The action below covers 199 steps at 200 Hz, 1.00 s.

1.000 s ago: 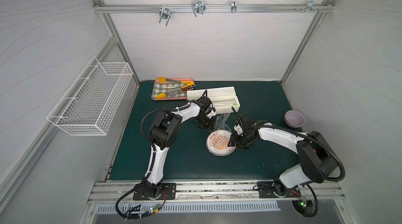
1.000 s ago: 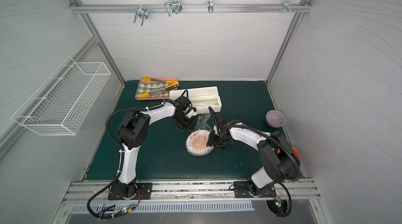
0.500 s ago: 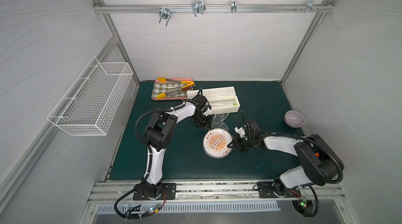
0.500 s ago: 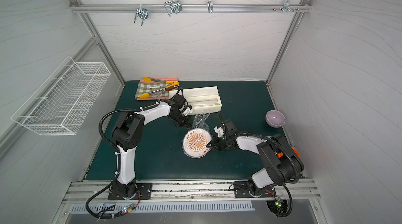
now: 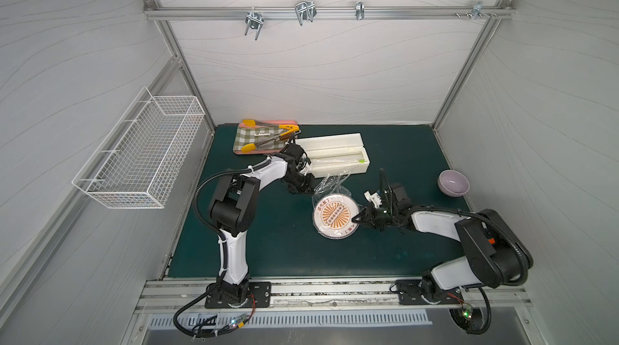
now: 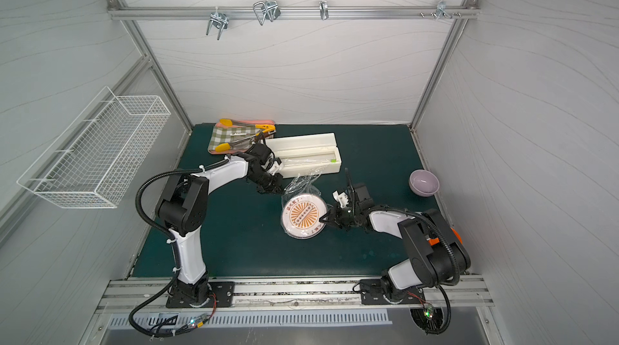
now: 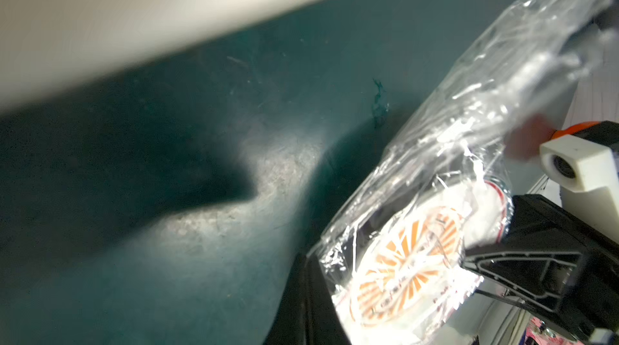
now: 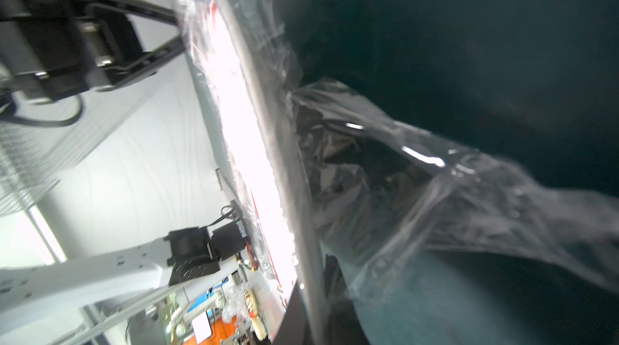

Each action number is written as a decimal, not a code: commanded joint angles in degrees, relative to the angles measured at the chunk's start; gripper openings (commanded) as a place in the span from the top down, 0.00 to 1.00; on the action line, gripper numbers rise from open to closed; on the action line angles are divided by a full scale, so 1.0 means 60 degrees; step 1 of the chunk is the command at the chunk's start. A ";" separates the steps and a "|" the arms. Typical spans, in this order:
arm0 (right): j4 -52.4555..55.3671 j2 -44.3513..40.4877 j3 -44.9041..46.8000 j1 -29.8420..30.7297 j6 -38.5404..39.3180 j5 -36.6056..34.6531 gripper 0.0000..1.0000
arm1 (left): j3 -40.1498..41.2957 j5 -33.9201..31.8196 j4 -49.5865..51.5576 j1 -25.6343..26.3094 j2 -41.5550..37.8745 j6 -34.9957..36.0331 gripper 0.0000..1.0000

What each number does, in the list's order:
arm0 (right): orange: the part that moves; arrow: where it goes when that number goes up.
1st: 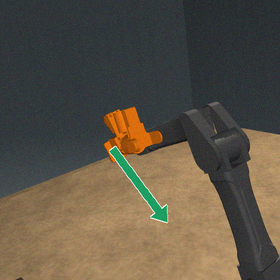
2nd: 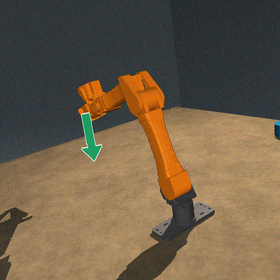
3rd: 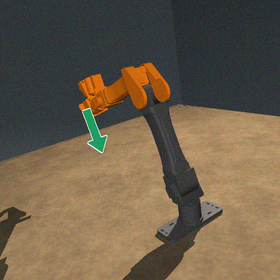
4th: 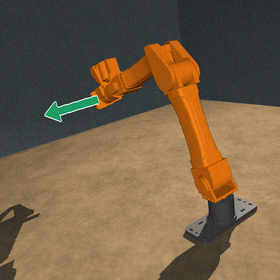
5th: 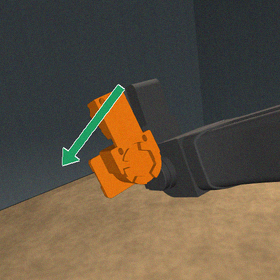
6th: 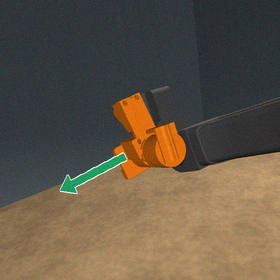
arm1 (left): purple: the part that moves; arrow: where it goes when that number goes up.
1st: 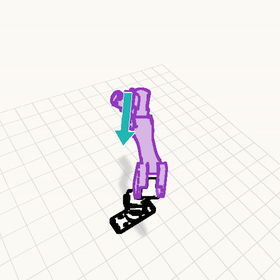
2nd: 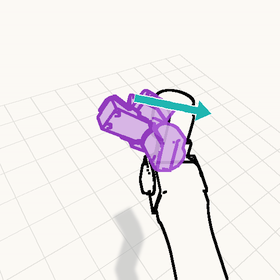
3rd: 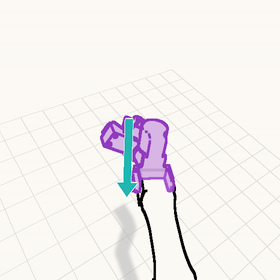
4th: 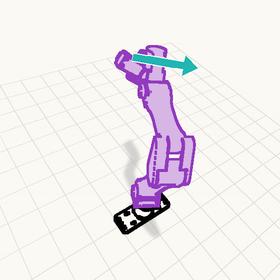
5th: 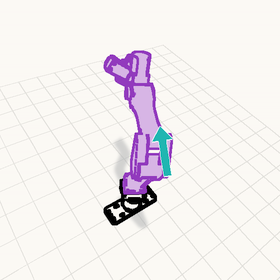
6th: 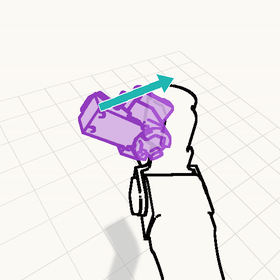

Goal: Wrap the plate with plastic wrap
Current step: Pick up the plate at the center of the board, then cover the plate with plastic wrap.

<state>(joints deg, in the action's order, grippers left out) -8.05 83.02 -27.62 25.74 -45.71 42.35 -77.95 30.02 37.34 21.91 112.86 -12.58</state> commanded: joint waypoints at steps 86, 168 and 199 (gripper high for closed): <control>-0.1021 -0.1950 0.0009 -0.0305 -0.0438 0.0964 1.00 | 0.0691 0.1960 -0.0481 -0.0208 -0.1278 -0.0590 0.86; -0.1058 -0.1914 -0.0907 -0.0676 -0.0336 0.0694 1.00 | -0.0140 0.1893 -0.0162 -0.1956 -0.2393 -0.1037 0.71; -0.0692 -0.1968 -0.1195 -0.0685 0.0065 0.0784 1.00 | -0.1172 0.3297 -0.1728 -0.1920 -0.2149 -0.1969 0.56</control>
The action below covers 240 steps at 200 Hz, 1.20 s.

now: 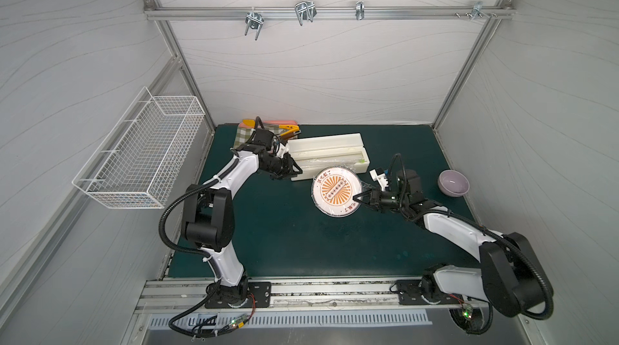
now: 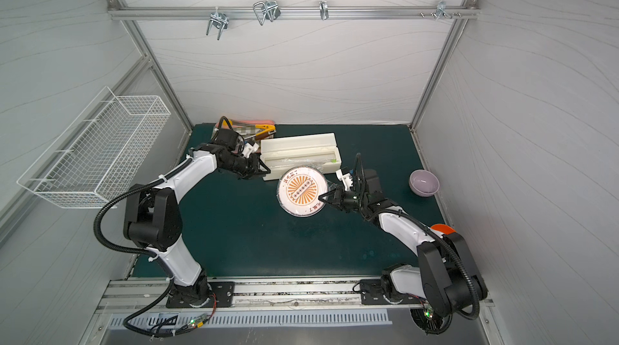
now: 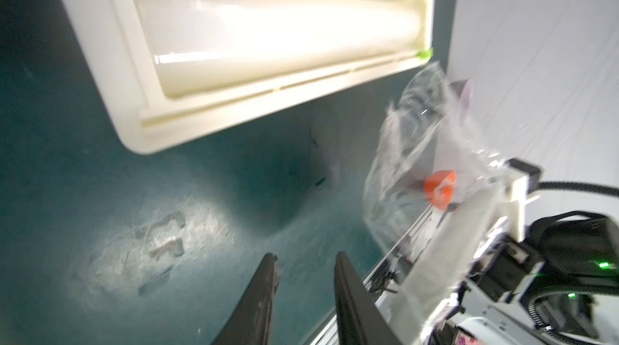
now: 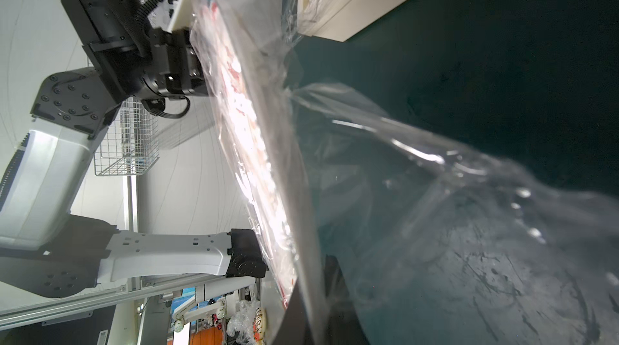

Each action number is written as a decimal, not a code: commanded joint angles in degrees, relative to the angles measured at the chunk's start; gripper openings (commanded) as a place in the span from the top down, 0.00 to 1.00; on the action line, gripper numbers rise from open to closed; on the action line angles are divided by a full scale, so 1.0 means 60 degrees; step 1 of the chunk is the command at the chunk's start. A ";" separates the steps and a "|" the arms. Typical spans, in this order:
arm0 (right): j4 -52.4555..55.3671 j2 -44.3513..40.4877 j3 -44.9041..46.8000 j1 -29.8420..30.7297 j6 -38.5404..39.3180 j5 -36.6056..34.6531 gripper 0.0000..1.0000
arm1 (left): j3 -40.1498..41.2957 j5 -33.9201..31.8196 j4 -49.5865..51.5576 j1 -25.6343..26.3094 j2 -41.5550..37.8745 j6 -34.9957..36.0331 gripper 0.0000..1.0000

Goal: Wrap the plate with plastic wrap
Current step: Cover the plate with plastic wrap.

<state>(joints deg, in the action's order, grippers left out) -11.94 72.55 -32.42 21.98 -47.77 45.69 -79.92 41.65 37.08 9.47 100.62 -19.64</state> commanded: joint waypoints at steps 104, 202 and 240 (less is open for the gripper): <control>-0.1145 -0.0261 -0.0591 -0.0059 0.0059 0.0378 1.00 | 0.0090 0.4883 -0.9839 0.1303 0.1168 -0.5847 0.24; -0.2555 0.0650 -0.1434 -0.0153 -0.1022 -0.0307 1.00 | 0.1612 0.5484 -1.0094 0.1570 0.0135 -0.5595 0.38; -0.3038 0.0956 -0.1559 -0.0145 -0.1672 -0.1015 1.00 | 0.1775 0.5410 -1.0133 0.1570 -0.0112 -0.5731 0.43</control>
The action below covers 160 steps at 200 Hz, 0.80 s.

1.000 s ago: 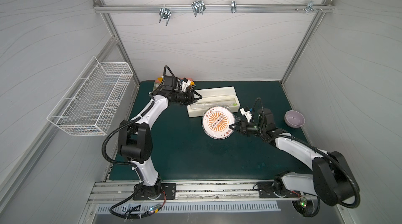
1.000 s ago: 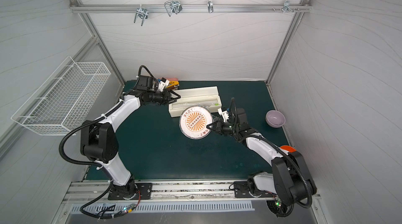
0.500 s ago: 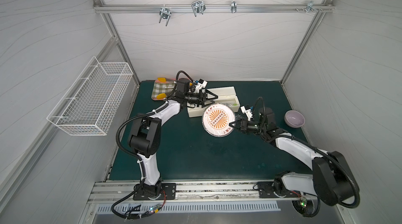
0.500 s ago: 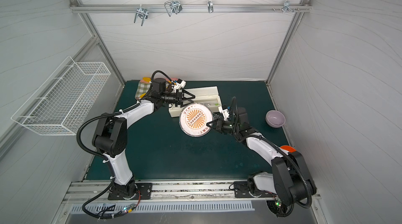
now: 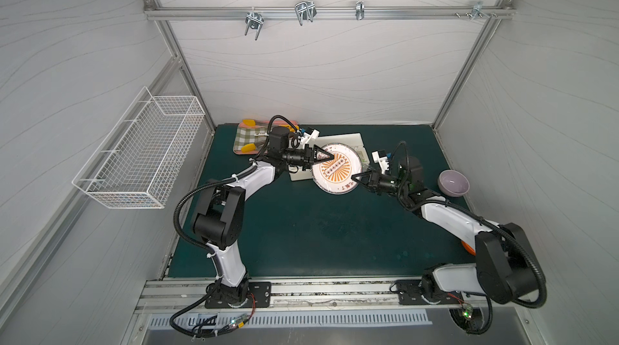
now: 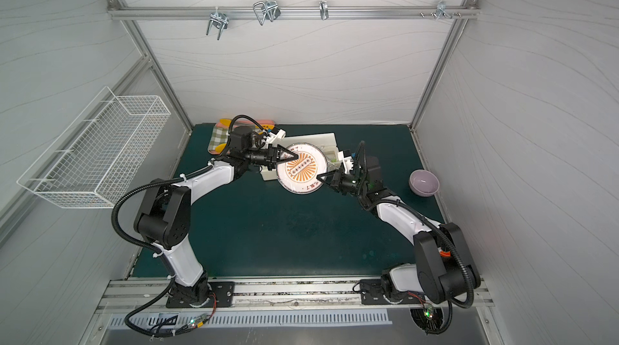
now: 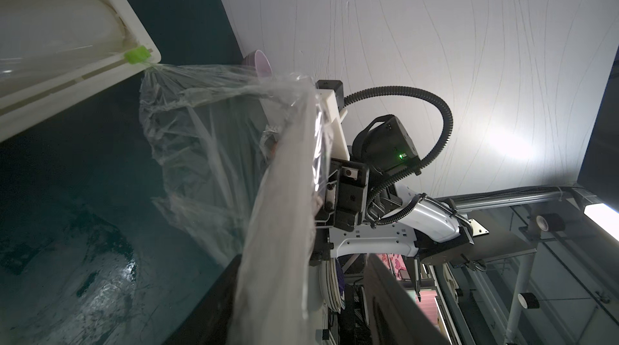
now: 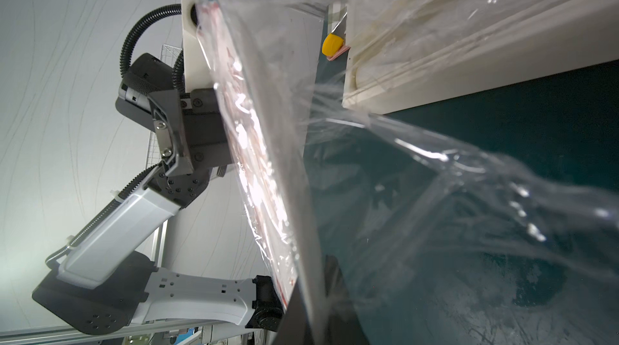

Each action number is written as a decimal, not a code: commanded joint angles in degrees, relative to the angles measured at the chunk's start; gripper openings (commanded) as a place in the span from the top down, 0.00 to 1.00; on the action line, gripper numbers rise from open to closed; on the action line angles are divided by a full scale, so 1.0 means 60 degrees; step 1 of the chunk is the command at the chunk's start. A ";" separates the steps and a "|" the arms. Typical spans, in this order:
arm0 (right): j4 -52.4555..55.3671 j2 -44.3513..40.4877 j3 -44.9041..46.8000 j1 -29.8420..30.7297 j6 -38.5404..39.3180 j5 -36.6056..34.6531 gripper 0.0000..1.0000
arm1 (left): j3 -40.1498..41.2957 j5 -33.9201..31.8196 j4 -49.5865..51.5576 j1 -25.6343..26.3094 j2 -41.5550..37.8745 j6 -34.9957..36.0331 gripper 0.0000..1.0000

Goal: Wrap the plate with plastic wrap
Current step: Cover the plate with plastic wrap.

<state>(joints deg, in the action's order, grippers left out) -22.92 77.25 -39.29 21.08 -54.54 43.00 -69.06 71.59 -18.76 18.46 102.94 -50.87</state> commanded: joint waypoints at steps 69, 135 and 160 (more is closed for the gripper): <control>-0.1628 0.0940 -0.0996 0.0340 -0.1045 -0.1440 1.00 | -0.0475 0.0145 0.0456 -0.0019 -0.0338 0.0190 0.76; -0.1103 0.1088 -0.0915 0.0265 -0.1038 -0.0952 0.74 | -0.0736 0.0071 0.0373 -0.0365 -0.0077 0.0150 0.93; -0.0867 0.0748 -0.0600 -0.0483 -0.1161 -0.0180 0.44 | -0.0833 0.0105 0.0468 -0.0424 -0.0012 0.0173 0.95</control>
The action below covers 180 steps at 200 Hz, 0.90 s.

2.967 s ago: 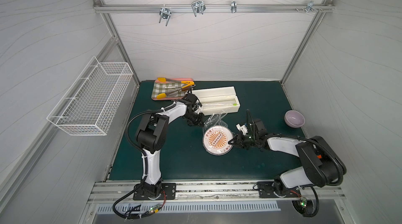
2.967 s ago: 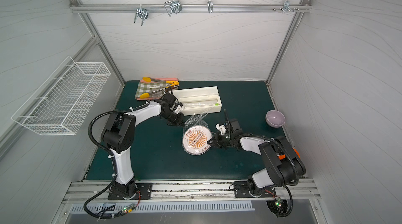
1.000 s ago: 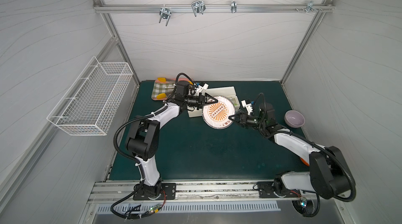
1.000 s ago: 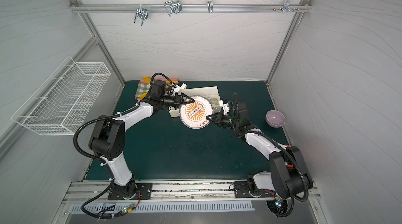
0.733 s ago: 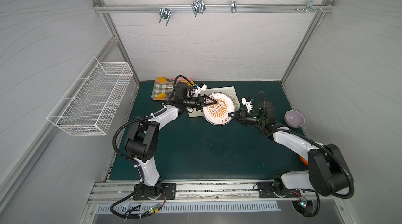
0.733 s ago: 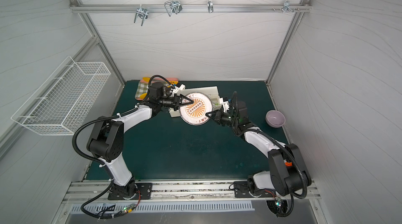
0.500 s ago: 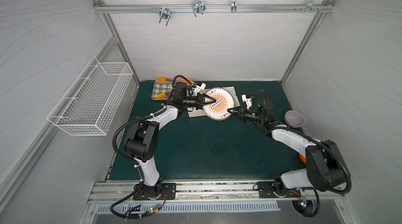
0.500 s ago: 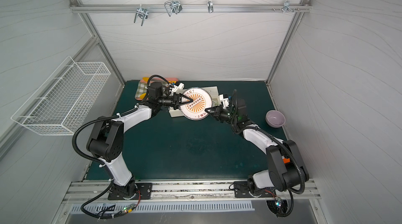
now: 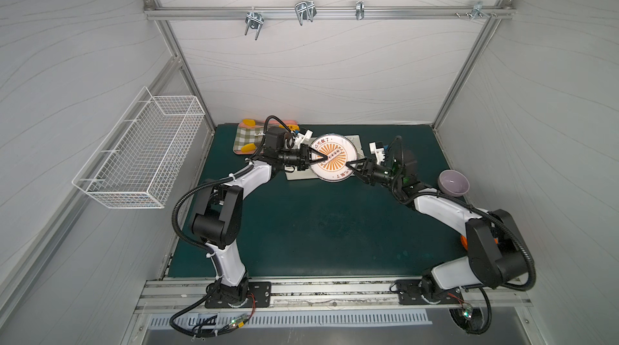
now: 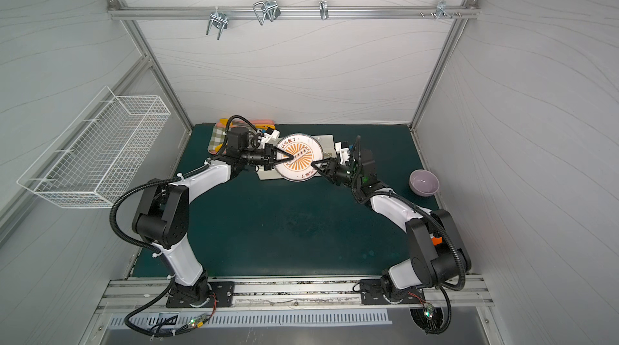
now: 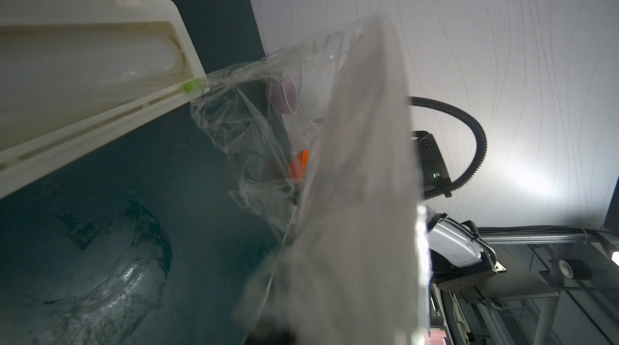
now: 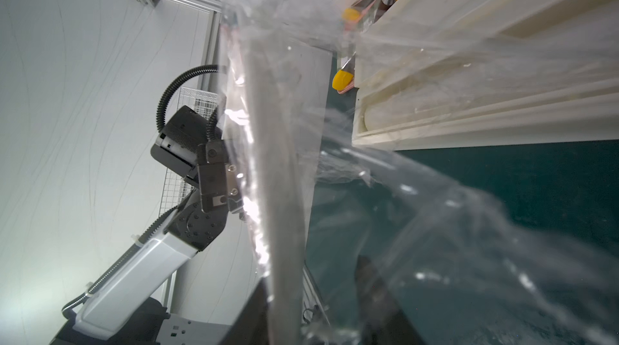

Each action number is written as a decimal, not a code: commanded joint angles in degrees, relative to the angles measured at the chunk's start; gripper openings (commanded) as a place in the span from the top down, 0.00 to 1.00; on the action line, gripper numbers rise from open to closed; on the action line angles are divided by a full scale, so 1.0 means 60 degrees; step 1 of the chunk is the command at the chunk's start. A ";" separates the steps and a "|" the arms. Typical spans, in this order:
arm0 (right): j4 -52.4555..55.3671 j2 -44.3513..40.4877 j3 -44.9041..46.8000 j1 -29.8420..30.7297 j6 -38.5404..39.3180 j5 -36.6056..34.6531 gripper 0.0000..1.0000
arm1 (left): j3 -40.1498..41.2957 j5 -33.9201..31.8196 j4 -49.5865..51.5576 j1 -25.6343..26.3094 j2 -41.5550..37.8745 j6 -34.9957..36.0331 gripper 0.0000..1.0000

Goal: Wrap the plate with plastic wrap
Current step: Cover the plate with plastic wrap, then adjust the plastic wrap cutting box at the center of the board.

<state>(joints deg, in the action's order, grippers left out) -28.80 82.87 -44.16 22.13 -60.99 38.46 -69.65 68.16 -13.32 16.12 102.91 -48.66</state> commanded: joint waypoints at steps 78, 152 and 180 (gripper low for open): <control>0.6417 -0.0267 -0.1876 -0.1113 0.5258 -0.4200 0.43 | -0.1004 0.0661 -0.0556 -0.0033 0.0070 -0.0427 1.00; 0.4975 0.2707 -0.3882 -0.0755 0.0399 -0.3310 0.56 | -0.0796 0.0666 -0.0895 0.0082 -0.0114 -0.0645 1.00; 0.4686 0.3293 -0.4126 -0.0318 -0.0441 -0.3090 0.65 | -0.0869 0.0666 -0.0861 0.0082 -0.0141 -0.0649 1.00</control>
<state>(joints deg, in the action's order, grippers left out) 2.07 101.14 -67.22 17.67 -55.99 19.31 -72.05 69.58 -12.53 16.60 103.46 -51.75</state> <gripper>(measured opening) 0.379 0.149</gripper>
